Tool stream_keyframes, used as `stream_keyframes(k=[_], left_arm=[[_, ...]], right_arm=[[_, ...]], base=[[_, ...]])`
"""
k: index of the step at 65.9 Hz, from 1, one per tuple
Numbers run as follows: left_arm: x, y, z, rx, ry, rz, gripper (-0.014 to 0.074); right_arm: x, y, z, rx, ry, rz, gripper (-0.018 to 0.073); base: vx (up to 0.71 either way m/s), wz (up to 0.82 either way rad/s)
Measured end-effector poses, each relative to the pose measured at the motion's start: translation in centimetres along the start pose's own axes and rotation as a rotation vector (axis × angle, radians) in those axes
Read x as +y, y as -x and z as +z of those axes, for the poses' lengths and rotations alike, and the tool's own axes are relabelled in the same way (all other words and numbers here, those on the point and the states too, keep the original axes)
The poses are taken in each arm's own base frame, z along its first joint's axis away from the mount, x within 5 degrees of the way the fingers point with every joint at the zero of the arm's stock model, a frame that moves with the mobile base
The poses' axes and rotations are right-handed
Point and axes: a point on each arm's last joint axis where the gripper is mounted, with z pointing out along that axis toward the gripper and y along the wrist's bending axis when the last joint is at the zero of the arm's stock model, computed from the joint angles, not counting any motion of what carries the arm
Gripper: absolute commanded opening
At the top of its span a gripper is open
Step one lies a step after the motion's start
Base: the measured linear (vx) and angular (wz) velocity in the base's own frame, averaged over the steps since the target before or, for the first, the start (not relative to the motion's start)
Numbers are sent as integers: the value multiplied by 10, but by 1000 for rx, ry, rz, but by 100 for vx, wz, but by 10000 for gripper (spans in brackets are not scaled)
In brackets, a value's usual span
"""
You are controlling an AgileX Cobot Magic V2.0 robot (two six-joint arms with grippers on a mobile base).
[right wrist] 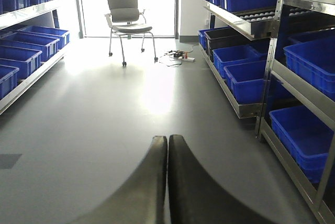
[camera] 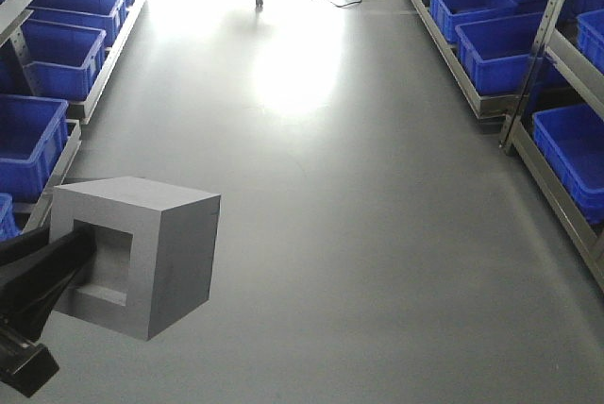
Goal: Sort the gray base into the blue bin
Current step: 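Drive down the aisle between blue bin shelves carrying the block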
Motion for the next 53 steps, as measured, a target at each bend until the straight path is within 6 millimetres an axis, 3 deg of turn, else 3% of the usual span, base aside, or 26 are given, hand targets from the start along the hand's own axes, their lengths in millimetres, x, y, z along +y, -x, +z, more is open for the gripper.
stream_keyframes(k=[53], left_arm=[[0,0,0,0,0,0,-6]], right_arm=[[0,0,0,0,0,0,-9]], base=[[47,2]])
